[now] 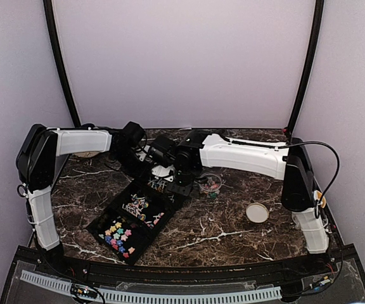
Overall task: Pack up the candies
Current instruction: Scoop the fake candies from the storage box, then place the fake candies in the packing bottle, then scoop the fake candies from the storage box.
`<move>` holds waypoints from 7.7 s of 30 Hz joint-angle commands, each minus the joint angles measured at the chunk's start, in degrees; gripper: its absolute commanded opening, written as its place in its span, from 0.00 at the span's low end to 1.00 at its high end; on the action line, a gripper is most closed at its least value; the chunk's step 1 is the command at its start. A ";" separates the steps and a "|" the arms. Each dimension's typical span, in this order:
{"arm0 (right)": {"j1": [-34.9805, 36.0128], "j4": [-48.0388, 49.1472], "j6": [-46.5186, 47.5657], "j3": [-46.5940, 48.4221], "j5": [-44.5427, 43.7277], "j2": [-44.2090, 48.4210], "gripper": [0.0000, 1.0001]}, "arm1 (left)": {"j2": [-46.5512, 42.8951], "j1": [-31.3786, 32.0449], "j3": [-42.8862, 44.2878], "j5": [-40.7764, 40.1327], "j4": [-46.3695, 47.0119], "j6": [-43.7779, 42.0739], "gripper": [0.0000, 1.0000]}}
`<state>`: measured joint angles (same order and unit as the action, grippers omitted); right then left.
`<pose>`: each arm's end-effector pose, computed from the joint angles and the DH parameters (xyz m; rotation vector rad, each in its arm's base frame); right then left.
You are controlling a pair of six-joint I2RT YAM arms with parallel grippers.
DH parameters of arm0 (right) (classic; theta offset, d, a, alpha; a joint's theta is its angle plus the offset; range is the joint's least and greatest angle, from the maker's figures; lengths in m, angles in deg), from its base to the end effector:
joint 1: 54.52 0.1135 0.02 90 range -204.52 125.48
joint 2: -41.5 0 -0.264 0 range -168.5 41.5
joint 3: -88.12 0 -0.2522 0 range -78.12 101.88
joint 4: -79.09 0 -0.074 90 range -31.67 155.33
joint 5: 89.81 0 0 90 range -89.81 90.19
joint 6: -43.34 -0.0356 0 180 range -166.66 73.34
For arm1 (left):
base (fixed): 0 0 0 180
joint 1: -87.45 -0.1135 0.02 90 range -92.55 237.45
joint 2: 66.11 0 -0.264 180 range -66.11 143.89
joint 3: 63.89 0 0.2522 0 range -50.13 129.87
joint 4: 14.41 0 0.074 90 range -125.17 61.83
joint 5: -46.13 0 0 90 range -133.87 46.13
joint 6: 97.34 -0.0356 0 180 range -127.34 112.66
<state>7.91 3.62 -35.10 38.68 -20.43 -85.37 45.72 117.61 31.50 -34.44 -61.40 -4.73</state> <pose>0.2257 0.4052 0.2390 -1.5570 2.1970 -0.2568 0.3506 -0.2105 0.1896 0.6979 2.6248 -0.3957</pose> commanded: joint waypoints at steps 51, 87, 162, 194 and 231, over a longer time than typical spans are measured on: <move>-5.30 84.56 -7.24 -57.03 8.61 18.58 0.00 | -6.63 0.08 -1.78 1.96 3.29 1.78 0.00; -6.61 54.50 -9.17 -64.99 -1.84 45.94 0.00 | -6.47 -0.18 -1.84 1.46 3.49 2.06 0.00; -7.25 20.79 -3.90 -46.79 -7.35 41.35 0.00 | -6.88 -0.19 -1.81 2.50 3.49 2.22 0.00; 0.68 13.75 4.56 -26.99 1.40 24.76 0.00 | -7.24 -0.12 -1.99 3.23 3.53 2.22 0.00; 1.66 13.72 2.45 -8.77 2.52 0.45 0.00 | -11.40 2.24 -4.52 2.07 8.28 0.38 0.00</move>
<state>9.31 11.88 -32.20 33.28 -21.44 -82.66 39.60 119.24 26.41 -35.99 -58.02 -3.72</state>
